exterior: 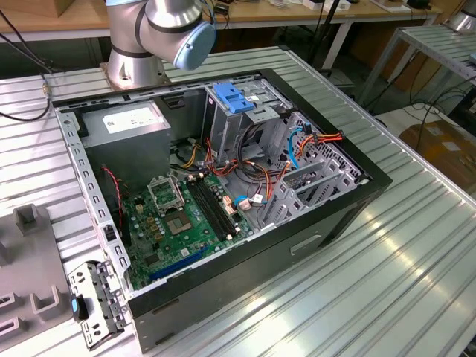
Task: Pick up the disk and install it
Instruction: 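Pick up the disk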
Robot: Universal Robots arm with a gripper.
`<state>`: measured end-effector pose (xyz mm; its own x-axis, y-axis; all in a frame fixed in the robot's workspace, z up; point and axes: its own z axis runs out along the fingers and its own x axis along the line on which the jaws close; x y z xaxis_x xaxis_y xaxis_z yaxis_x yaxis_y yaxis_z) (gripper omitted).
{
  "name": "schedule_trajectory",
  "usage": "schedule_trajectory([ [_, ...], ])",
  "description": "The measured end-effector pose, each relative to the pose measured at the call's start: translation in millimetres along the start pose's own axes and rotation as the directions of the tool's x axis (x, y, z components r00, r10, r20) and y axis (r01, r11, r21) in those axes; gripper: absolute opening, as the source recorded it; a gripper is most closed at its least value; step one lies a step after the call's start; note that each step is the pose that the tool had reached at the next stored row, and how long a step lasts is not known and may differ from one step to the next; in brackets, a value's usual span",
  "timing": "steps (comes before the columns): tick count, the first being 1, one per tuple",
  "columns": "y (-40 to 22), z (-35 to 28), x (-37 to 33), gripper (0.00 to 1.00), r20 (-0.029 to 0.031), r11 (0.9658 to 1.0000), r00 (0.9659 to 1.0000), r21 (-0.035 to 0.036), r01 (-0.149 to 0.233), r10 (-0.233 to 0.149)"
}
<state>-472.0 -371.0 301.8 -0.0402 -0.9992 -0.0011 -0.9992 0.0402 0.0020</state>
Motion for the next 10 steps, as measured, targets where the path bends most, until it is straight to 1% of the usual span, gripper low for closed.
schedule_trajectory([
  [3,0.0,-3.4,0.0,0.37,0.0001,1.0,1.0,0.0001,0.0,0.0],
  [4,0.0,-5.6,0.0,0.37,0.0,1.0,1.0,0.0001,0.0,0.0],
  [10,0.0,-12.1,0.0,0.37,0.0,1.0,1.0,0.0,0.0,0.0],
])
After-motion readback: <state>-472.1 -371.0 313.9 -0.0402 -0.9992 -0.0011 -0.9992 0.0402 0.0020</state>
